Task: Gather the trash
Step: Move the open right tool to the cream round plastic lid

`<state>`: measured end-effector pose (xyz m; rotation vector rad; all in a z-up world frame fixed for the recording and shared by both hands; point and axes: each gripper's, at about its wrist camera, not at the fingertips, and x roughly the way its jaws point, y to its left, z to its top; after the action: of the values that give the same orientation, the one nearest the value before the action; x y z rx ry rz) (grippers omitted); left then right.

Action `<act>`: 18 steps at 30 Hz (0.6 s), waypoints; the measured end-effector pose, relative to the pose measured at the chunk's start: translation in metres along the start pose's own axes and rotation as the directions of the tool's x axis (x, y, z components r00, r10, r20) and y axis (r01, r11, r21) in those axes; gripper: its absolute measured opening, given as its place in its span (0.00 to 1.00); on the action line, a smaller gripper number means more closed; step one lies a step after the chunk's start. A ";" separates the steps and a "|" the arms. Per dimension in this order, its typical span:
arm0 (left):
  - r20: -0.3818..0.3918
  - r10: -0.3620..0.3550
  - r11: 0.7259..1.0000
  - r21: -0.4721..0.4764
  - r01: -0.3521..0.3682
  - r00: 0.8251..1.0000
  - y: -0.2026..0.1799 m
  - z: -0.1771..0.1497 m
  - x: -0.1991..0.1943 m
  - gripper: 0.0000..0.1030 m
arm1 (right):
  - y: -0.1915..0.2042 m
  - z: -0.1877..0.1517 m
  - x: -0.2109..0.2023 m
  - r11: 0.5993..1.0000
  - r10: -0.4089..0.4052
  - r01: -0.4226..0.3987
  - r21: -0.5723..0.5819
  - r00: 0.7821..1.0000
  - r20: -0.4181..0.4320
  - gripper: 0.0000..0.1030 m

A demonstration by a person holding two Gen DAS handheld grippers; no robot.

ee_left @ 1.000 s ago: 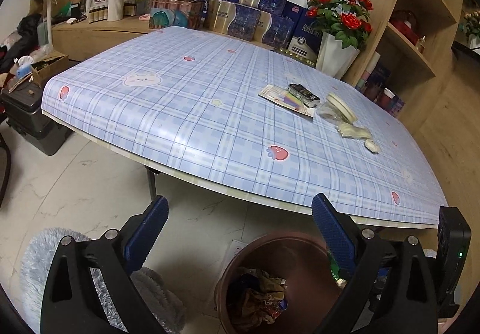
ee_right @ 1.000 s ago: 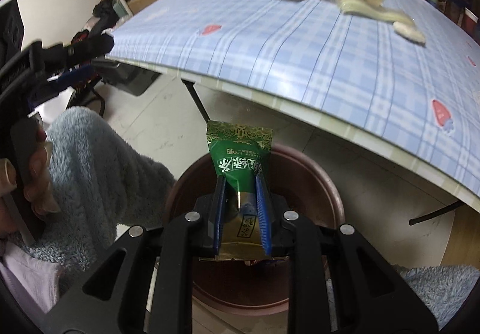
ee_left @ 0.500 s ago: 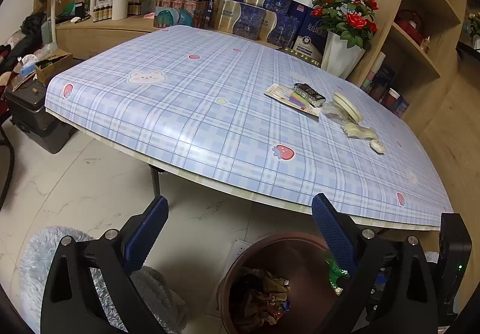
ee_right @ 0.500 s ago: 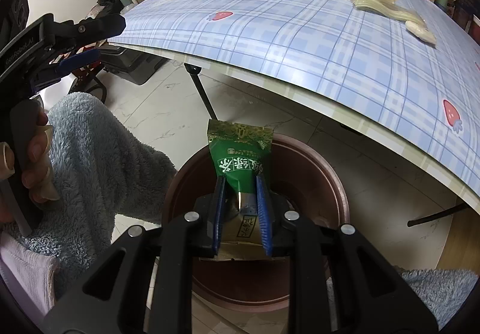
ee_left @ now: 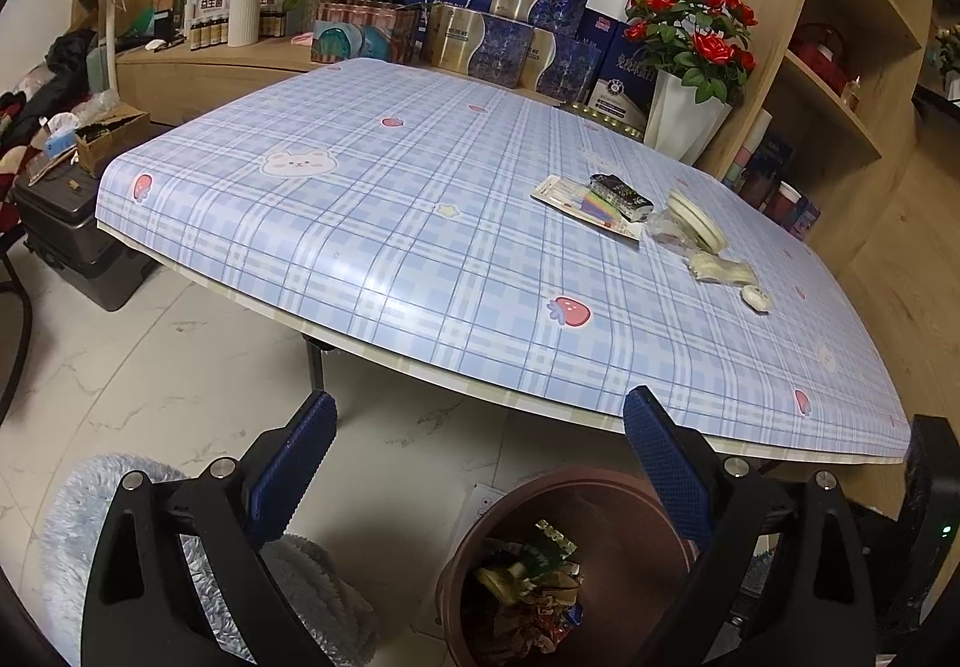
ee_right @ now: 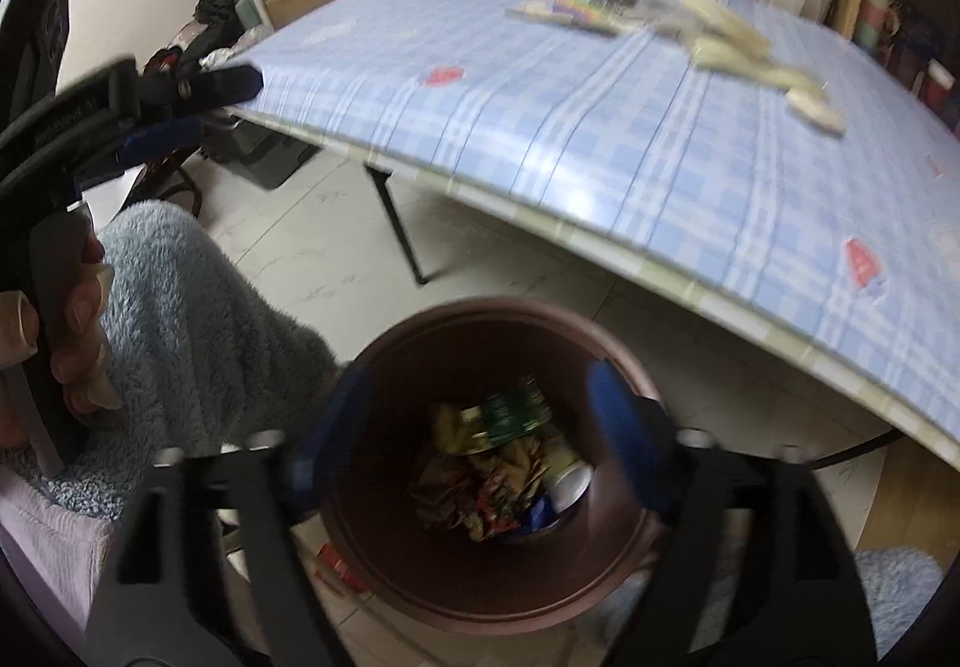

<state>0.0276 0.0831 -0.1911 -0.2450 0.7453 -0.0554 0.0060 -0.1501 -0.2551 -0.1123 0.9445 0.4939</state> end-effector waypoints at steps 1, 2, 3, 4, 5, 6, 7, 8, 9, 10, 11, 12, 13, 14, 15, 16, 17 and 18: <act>0.002 0.001 1.000 0.000 -0.001 1.000 0.000 0.000 0.000 0.91 | 0.000 0.001 -0.003 1.000 -0.006 0.006 -0.005 1.000 0.017 0.91; 0.003 0.001 1.000 0.000 -0.001 1.000 0.000 0.000 -0.001 0.91 | 0.000 0.002 -0.009 1.000 -0.021 0.022 -0.012 0.999 0.049 0.93; 0.005 0.002 1.000 0.000 -0.002 1.000 0.001 0.000 -0.001 0.91 | 0.000 0.004 -0.015 0.999 -0.039 0.041 -0.018 0.996 0.079 0.94; 0.006 0.003 1.000 0.001 -0.003 1.000 0.001 0.000 -0.001 0.91 | -0.001 0.005 -0.019 0.998 -0.051 0.053 -0.021 0.994 0.100 0.94; 0.006 0.005 1.000 0.003 -0.005 1.000 0.000 0.000 -0.001 0.91 | -0.002 0.007 -0.025 0.997 -0.072 0.076 -0.023 0.988 0.137 0.94; 0.006 0.006 1.000 0.006 -0.006 1.000 0.000 0.000 -0.002 0.91 | -0.003 0.009 -0.028 0.996 -0.084 0.089 -0.023 0.984 0.159 0.94; 0.005 0.007 1.000 0.010 -0.007 1.000 -0.001 0.000 -0.002 0.91 | -0.005 0.010 -0.033 0.994 -0.099 0.104 -0.020 0.977 0.190 0.94; 0.006 0.009 1.000 0.014 -0.009 1.000 -0.002 0.000 -0.002 0.91 | -0.008 0.012 -0.038 0.993 -0.114 0.120 -0.012 0.968 0.222 0.94; 0.007 0.010 1.000 0.017 -0.010 1.000 -0.003 0.000 -0.001 0.91 | -0.011 0.016 -0.042 0.991 -0.126 0.131 -0.002 0.961 0.244 0.94; 0.009 0.012 1.000 0.021 -0.012 1.000 -0.004 0.000 -0.001 0.91 | -0.016 0.018 -0.046 0.990 -0.141 0.142 0.013 0.954 0.264 0.94; 0.009 0.014 1.000 0.024 -0.014 1.000 -0.004 0.000 -0.001 0.91 | -0.021 0.020 -0.048 0.989 -0.148 0.146 0.026 0.951 0.272 0.94; 0.008 0.015 1.000 0.026 -0.016 1.000 -0.005 0.000 -0.001 0.91 | -0.026 0.021 -0.050 0.988 -0.152 0.146 0.042 0.948 0.279 0.94; 0.007 0.017 0.999 0.030 -0.017 1.000 -0.006 0.000 -0.001 0.91 | -0.030 0.021 -0.052 0.988 -0.155 0.145 0.055 0.947 0.282 0.94; 0.009 0.020 0.999 0.033 -0.020 1.000 -0.006 0.001 -0.001 0.91 | -0.037 0.022 -0.053 0.987 -0.156 0.140 0.075 0.946 0.286 0.94; 0.009 0.022 0.999 0.036 -0.022 1.000 -0.007 0.002 -0.001 0.91 | -0.043 0.022 -0.056 0.986 -0.156 0.135 0.093 0.944 0.290 0.94; 0.008 0.022 0.999 0.037 -0.022 1.000 -0.007 0.003 -0.001 0.91 | -0.051 0.023 -0.057 0.984 -0.162 0.133 0.115 0.941 0.298 0.94; 0.008 0.022 0.999 0.039 -0.022 1.000 -0.008 0.004 0.000 0.91 | -0.056 0.024 -0.059 0.982 -0.170 0.135 0.130 0.937 0.305 0.94; 0.007 0.024 0.999 0.044 -0.025 1.000 -0.008 0.006 0.000 0.91 | -0.062 0.025 -0.061 0.980 -0.178 0.138 0.147 0.933 0.313 0.94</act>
<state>0.0324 0.0762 -0.1850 -0.1939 0.7395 -0.0477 0.0233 -0.2194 -0.1989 0.0055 0.6328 0.2915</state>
